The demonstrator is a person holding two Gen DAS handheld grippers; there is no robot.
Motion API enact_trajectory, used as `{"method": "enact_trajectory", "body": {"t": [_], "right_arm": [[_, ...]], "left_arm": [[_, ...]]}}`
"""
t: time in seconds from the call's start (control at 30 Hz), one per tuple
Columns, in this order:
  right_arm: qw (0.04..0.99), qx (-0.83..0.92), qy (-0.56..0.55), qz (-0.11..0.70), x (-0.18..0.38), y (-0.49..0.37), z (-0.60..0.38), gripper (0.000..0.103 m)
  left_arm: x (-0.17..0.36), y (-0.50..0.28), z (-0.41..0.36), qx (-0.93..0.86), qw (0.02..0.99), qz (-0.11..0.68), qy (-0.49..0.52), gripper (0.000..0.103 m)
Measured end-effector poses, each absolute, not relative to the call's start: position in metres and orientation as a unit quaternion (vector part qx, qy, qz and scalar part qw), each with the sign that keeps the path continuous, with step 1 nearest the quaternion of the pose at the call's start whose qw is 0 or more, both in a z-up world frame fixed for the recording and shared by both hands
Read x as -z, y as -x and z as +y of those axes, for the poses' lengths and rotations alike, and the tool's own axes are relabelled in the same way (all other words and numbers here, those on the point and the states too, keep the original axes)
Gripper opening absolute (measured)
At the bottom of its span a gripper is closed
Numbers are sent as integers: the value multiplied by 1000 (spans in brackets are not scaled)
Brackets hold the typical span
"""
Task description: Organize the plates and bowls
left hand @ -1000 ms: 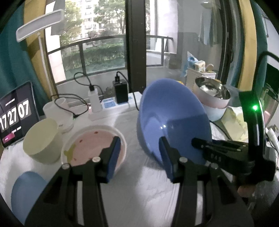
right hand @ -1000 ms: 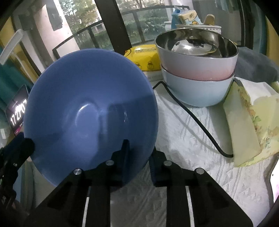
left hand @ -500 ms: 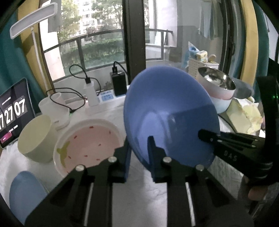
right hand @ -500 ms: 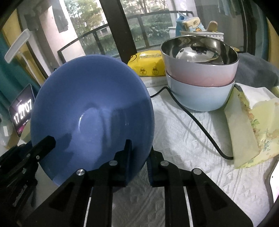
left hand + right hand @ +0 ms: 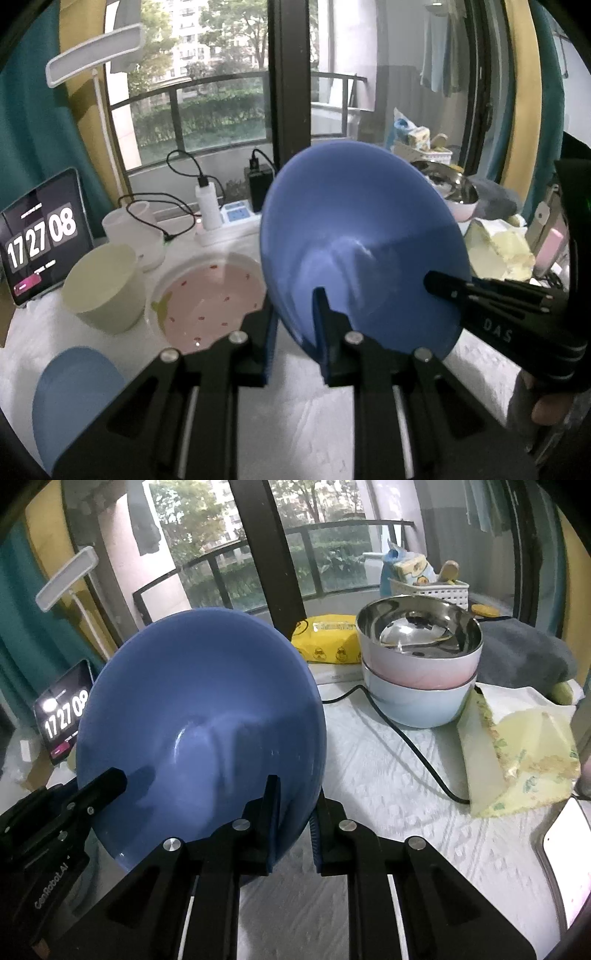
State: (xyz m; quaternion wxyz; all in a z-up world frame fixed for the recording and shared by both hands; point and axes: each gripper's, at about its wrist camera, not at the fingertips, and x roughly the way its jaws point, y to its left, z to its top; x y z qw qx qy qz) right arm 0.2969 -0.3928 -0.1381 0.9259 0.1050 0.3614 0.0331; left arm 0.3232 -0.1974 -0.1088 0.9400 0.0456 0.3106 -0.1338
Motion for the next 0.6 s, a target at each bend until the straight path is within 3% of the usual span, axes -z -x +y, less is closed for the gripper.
{"method": "enact_trajectory", "body": {"t": [0.6], "right_arm": [[927,-52,-94,358,119,-241,-368,16]], "left_arm": [[106,-272,-174,126,937,325,-26,19]]}}
